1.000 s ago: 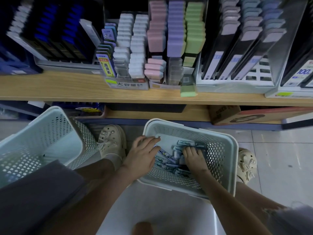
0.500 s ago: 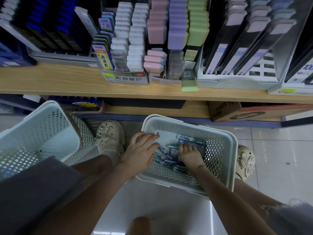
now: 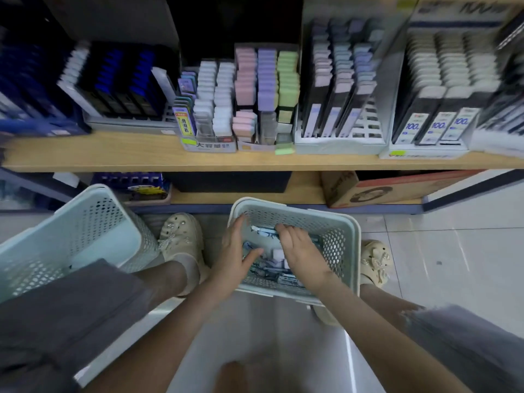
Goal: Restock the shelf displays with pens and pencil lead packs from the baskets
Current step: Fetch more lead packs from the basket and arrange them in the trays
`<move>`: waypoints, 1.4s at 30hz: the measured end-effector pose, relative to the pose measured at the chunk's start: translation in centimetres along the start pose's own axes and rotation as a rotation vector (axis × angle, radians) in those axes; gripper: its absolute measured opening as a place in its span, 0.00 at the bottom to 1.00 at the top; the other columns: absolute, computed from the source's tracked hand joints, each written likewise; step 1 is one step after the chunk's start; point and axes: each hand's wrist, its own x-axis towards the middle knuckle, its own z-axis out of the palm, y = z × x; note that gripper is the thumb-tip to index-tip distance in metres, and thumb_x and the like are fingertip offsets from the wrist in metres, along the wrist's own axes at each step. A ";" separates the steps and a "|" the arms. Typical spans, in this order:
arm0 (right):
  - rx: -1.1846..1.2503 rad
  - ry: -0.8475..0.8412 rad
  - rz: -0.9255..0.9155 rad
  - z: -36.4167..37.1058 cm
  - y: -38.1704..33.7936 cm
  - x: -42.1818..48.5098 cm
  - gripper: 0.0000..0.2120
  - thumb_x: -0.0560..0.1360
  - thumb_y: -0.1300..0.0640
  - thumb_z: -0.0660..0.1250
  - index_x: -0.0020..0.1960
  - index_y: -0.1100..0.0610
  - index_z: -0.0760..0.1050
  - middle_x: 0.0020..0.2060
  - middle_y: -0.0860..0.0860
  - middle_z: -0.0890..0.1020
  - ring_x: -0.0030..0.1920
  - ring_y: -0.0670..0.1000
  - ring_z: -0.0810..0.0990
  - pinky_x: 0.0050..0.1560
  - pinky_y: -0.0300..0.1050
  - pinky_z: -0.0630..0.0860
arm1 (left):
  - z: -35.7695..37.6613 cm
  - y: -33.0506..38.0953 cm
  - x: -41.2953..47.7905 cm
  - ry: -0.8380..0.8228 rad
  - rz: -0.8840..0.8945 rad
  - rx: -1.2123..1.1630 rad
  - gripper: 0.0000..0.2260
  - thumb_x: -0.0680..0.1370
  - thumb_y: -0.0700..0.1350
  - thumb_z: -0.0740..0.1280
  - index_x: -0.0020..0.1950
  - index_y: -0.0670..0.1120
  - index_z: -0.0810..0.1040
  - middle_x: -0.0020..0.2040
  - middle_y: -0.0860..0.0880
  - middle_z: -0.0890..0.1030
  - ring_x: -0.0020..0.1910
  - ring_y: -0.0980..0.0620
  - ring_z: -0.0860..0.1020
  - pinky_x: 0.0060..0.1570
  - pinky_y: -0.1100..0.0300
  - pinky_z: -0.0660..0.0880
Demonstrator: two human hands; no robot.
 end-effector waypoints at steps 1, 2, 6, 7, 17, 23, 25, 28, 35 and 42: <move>0.055 0.012 -0.003 -0.9 -0.7 0.0 0.27 0.60 0.72 0.59 0.60 0.64 0.65 0.43 0.56 0.78 0.44 0.55 0.77 0.47 0.47 0.78 | -0.2 1.5 -0.4 -0.030 -0.045 -0.178 0.30 0.77 0.51 0.66 0.74 0.50 0.54 0.73 0.60 0.57 0.71 0.65 0.57 0.71 0.65 0.55; 0.103 0.017 -0.013 -1.9 -1.5 0.0 0.31 0.58 0.74 0.65 0.60 0.65 0.66 0.44 0.57 0.79 0.45 0.54 0.77 0.49 0.47 0.78 | -0.5 2.9 -0.7 -0.053 -0.070 -0.293 0.27 0.79 0.45 0.65 0.73 0.52 0.54 0.71 0.62 0.58 0.70 0.68 0.59 0.70 0.68 0.57; 0.459 0.005 0.072 -5.9 -4.7 0.1 0.30 0.69 0.74 0.65 0.69 0.65 0.63 0.61 0.59 0.73 0.61 0.55 0.72 0.65 0.35 0.63 | -2.5 7.9 -1.6 -0.091 -0.142 -0.383 0.10 0.82 0.39 0.58 0.62 0.49 0.70 0.57 0.53 0.75 0.50 0.74 0.73 0.53 0.78 0.65; 0.584 -0.011 0.127 -6.9 -5.3 0.2 0.25 0.75 0.72 0.59 0.71 0.63 0.62 0.62 0.56 0.71 0.63 0.52 0.70 0.64 0.29 0.59 | -3.1 8.6 -1.8 -0.093 -0.146 -0.403 0.07 0.82 0.40 0.58 0.58 0.47 0.72 0.53 0.49 0.77 0.48 0.67 0.75 0.53 0.72 0.68; 1.246 0.102 0.365 -14.1 -9.5 2.1 0.09 0.79 0.66 0.61 0.58 0.59 0.73 0.48 0.50 0.81 0.47 0.46 0.79 0.50 0.40 0.76 | -11.4 12.9 -3.1 -0.195 -0.026 -0.441 0.10 0.75 0.61 0.64 0.55 0.64 0.76 0.55 0.51 0.82 0.55 0.49 0.80 0.53 0.47 0.78; 1.373 0.106 0.461 -15.9 -10.7 3.1 0.11 0.76 0.64 0.66 0.53 0.51 0.79 0.56 0.59 0.79 0.57 0.54 0.79 0.57 0.48 0.75 | -14.5 14.0 -3.7 -0.208 0.029 -0.277 0.10 0.79 0.46 0.65 0.59 0.57 0.75 0.58 0.54 0.81 0.55 0.60 0.79 0.56 0.60 0.75; 1.391 0.091 0.426 -16.7 -11.0 3.4 0.12 0.75 0.65 0.66 0.54 0.52 0.79 0.54 0.56 0.81 0.55 0.52 0.80 0.56 0.47 0.75 | -15.2 14.2 -3.6 -0.189 0.033 -0.251 0.09 0.79 0.44 0.66 0.57 0.57 0.77 0.56 0.53 0.82 0.56 0.57 0.79 0.61 0.55 0.74; 1.357 0.118 0.402 -18.3 -11.4 4.1 0.13 0.74 0.65 0.67 0.56 0.52 0.77 0.48 0.51 0.82 0.48 0.46 0.79 0.52 0.42 0.75 | -16.3 15.2 -3.3 -0.168 0.048 -0.220 0.08 0.79 0.46 0.66 0.54 0.58 0.79 0.53 0.53 0.84 0.52 0.56 0.81 0.60 0.53 0.75; 1.295 0.278 0.345 -22.8 -12.1 6.6 0.06 0.73 0.63 0.69 0.49 0.55 0.76 0.45 0.54 0.82 0.48 0.52 0.79 0.54 0.50 0.75 | -20.5 18.0 -2.0 -0.150 0.069 -0.345 0.07 0.79 0.46 0.65 0.55 0.48 0.81 0.47 0.51 0.85 0.44 0.57 0.82 0.50 0.58 0.77; 1.231 0.429 0.121 -29.8 -13.8 10.6 0.05 0.76 0.67 0.64 0.46 0.59 0.76 0.33 0.46 0.80 0.32 0.42 0.75 0.35 0.34 0.71 | -26.8 21.1 -0.7 -0.041 0.131 -0.338 0.08 0.79 0.46 0.65 0.55 0.45 0.81 0.51 0.46 0.84 0.51 0.47 0.82 0.54 0.52 0.77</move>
